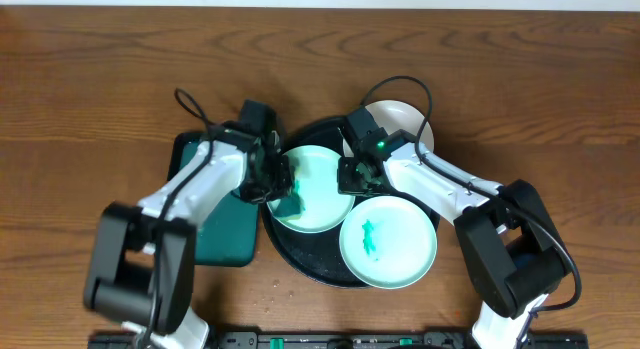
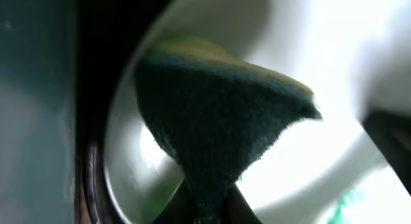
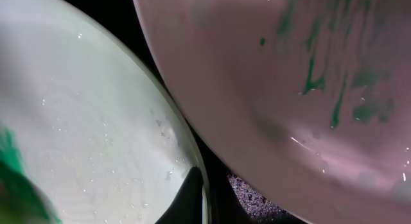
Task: Clean dirty plates on tray and stack at the side
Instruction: 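Scrub the pale green plate with the sponge in the left gripper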
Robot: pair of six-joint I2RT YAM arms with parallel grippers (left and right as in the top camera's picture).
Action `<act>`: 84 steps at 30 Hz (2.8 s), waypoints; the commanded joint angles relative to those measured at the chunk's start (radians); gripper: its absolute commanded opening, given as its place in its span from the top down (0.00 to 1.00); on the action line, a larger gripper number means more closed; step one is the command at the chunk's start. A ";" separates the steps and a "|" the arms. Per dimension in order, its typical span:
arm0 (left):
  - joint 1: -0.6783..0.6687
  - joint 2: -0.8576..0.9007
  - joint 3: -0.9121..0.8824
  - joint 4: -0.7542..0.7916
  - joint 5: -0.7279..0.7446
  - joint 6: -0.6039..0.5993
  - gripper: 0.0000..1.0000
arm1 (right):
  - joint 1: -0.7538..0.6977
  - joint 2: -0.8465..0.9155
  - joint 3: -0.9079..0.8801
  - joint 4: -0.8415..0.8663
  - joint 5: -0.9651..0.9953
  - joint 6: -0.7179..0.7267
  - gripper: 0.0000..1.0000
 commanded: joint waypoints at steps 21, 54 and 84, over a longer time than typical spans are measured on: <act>-0.192 0.213 0.132 0.088 0.348 -0.015 0.93 | 0.007 0.055 -0.017 -0.024 0.021 0.003 0.99; -0.028 0.212 0.132 -0.194 -0.612 -0.079 0.93 | 0.007 0.055 -0.017 -0.059 0.013 0.003 0.99; -0.234 0.271 0.129 0.155 0.171 -0.057 0.93 | 0.007 0.055 -0.017 -0.070 -0.003 0.002 0.99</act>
